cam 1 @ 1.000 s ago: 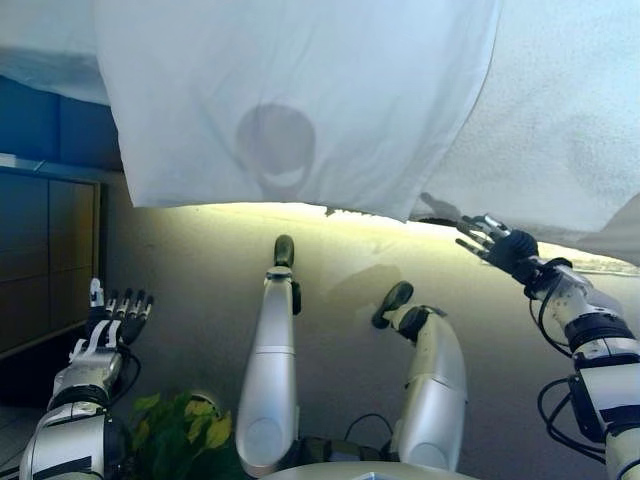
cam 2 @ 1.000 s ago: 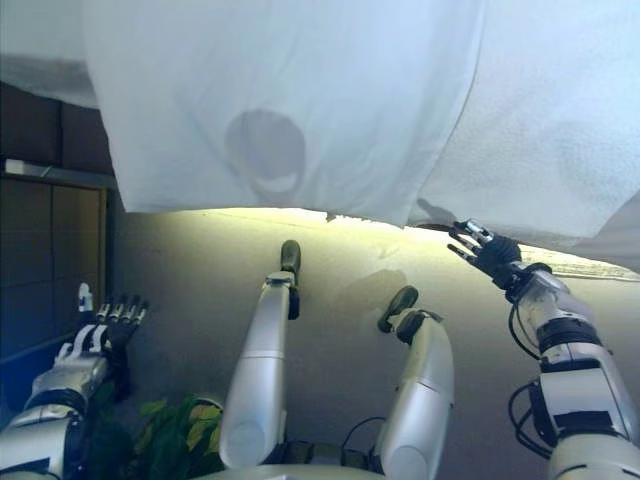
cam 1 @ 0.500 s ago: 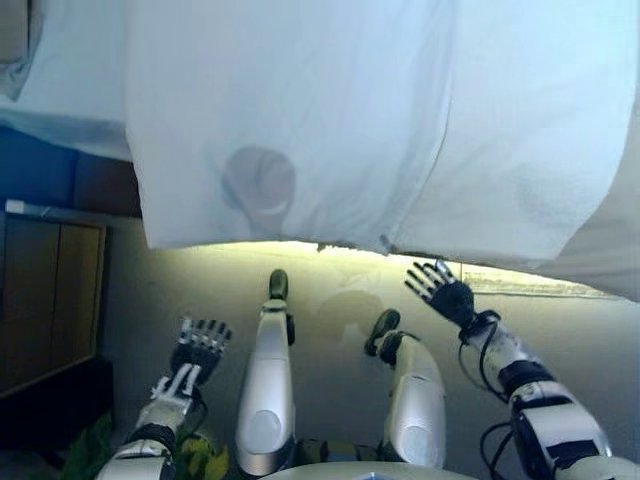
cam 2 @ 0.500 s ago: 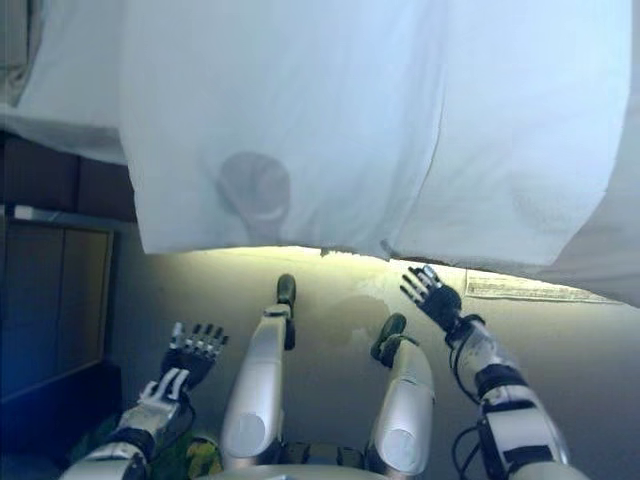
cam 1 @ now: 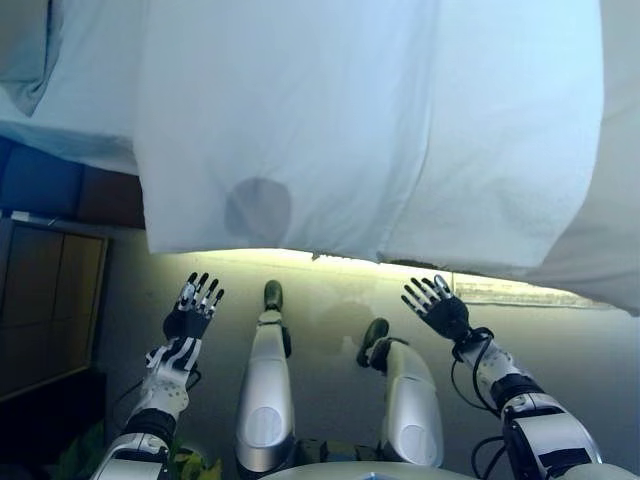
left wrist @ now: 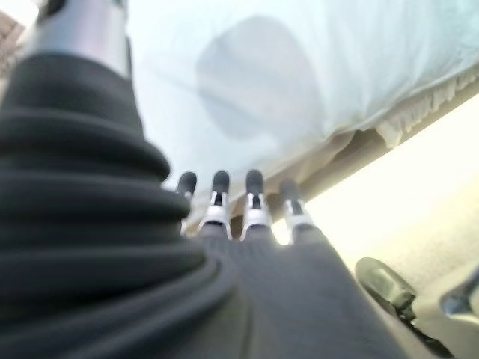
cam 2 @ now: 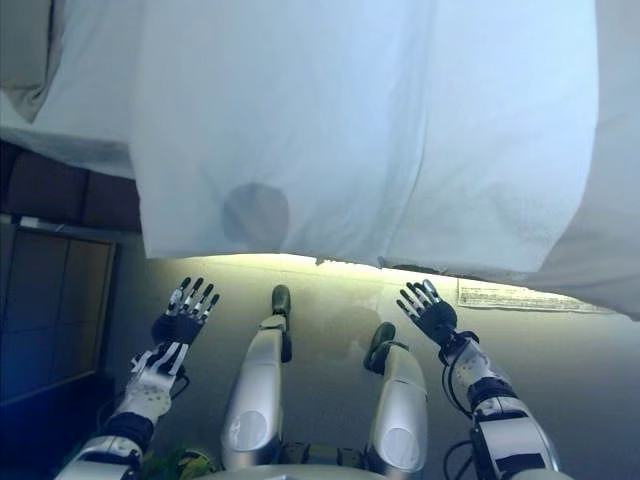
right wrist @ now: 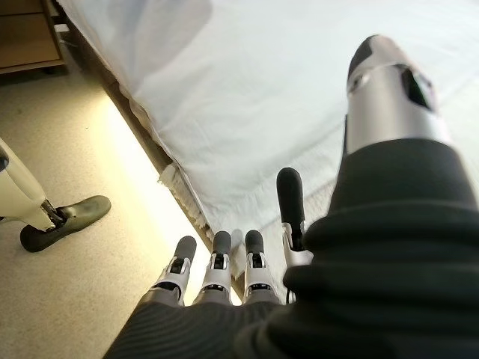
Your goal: Make the bed neatly
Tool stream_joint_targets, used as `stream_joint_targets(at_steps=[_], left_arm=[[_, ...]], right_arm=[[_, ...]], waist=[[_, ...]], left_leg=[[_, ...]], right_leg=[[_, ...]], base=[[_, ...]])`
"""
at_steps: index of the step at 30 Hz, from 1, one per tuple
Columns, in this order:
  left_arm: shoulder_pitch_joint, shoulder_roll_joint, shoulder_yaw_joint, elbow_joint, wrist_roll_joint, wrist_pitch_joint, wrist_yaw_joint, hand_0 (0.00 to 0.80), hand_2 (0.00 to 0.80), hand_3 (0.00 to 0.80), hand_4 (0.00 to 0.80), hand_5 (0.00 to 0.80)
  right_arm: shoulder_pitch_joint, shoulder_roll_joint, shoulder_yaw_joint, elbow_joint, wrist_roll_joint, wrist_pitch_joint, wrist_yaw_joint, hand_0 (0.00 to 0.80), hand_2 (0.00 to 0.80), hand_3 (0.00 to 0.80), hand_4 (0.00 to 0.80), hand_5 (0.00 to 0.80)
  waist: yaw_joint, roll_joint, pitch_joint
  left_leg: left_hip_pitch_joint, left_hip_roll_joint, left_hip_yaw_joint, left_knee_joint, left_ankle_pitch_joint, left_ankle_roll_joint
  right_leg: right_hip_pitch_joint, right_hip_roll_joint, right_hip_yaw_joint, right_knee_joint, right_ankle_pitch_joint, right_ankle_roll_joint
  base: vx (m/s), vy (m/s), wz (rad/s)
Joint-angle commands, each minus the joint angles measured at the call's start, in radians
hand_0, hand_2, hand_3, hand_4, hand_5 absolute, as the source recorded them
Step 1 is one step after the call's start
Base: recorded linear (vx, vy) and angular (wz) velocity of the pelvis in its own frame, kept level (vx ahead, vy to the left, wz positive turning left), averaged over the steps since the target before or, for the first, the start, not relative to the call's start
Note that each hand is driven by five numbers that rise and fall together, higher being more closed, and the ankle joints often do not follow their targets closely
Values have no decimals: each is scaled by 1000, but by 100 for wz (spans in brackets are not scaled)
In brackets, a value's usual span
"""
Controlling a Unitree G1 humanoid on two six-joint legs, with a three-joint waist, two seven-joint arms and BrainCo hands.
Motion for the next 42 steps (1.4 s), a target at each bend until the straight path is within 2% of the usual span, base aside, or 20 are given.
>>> stream_joint_targets(at_steps=[1,2,3,4,6,12,14,21,23,26,29,34,37,42], left_arm=[[-94,-26,48,-14,-36,-63,38,0,0,0,0,0],[-124,-29,48,-13,-59,-61,47,0,0,0,0,0],[-146,-38,51,-12,-65,-63,57,0,0,0,0,0],[-163,-48,53,-11,-58,-76,68,0,0,0,0,0],[-216,-59,37,-1,-65,-107,104,0,0,0,0,0],[-357,-6,56,79,-104,-126,82,0,0,0,0,0],[-416,26,70,111,-150,-140,59,0,0,0,0,0],[-506,68,93,182,-197,-128,112,0,0,0,0,0],[-548,97,126,265,-259,-69,149,0,0,0,0,0],[-591,118,135,333,-303,17,175,0,0,0,0,0],[-632,138,138,377,-377,45,200,0,0,0,0,0],[-669,161,178,385,-475,33,228,0,0,0,0,0],[-673,158,168,368,-499,37,225,0,0,0,0,0],[-688,131,163,335,-516,32,311,0,0,0,0,0]], right_arm=[[21,3,-21,22,20,-34,24,0,0,0,0,0],[25,4,-27,30,31,-37,13,0,0,0,0,0],[27,2,-32,35,34,-33,0,0,0,0,0,0],[26,-2,-36,41,33,-30,-9,0,0,0,0,0],[8,-17,-34,50,44,-17,-25,0,0,0,0,0],[-13,-59,-11,60,30,2,3,0,0,0,0,0],[-16,-81,-9,68,37,10,21,0,0,0,0,0],[-34,-97,-8,70,48,17,16,0,0,0,0,0],[-42,-108,-8,68,52,28,19,0,0,0,0,0],[-52,-111,-1,68,53,29,27,0,0,0,0,0],[-53,-115,9,65,58,20,39,0,0,0,0,0],[-40,-107,4,61,77,4,44,0,0,0,0,0],[-42,-109,1,49,88,13,14,0,0,0,0,0],[-38,-89,-1,50,93,-1,13,0,0,0,0,0]], waist=[[-31,-7,-12],[-42,-1,-11],[-51,2,-9],[-57,5,-6],[-72,6,-1],[-109,-11,5],[-125,-15,7],[-147,-23,10],[-160,-34,10],[-168,-47,10],[-175,-62,10],[-179,-85,10],[-180,-94,10],[-182,-100,10]], left_leg=[[53,102,-42,-72,57,-38],[46,111,-11,-63,66,-47],[37,122,1,-48,79,-57],[29,128,-1,-34,86,-64],[23,125,1,-23,72,-59],[-10,105,25,3,39,-58],[-20,97,35,0,28,-60],[-39,84,49,-12,21,-61],[-67,80,52,9,11,-61],[-96,77,55,31,3,-58],[-125,72,53,47,-2,-55],[-169,72,45,82,-17,-53],[-189,71,38,102,-26,-52],[-216,72,29,126,-38,-52]], right_leg=[[-7,35,-8,33,29,12],[-10,23,-18,39,23,13],[-11,12,-23,44,18,13],[-14,4,-23,50,13,12],[-35,-16,-14,77,9,12],[-93,-44,23,88,33,30],[-103,-41,39,65,52,37],[-121,-28,60,9,89,49],[-139,-25,63,-1,98,48],[-152,-22,60,-9,106,47],[-164,-16,58,-19,112,45],[-188,-8,60,-19,115,43],[-197,-2,64,-24,120,42],[-215,-3,69,-19,120,46]], base=[[0,166,-32],[-7,149,-11],[-4,153,10],[10,195,18],[13,232,12],[21,145,-5],[36,151,-8],[2,78,-6],[-17,81,-3],[-9,23,-4],[-6,-1,1],[-2,-9,-3],[-3,2,-6],[-1,2,-1]])
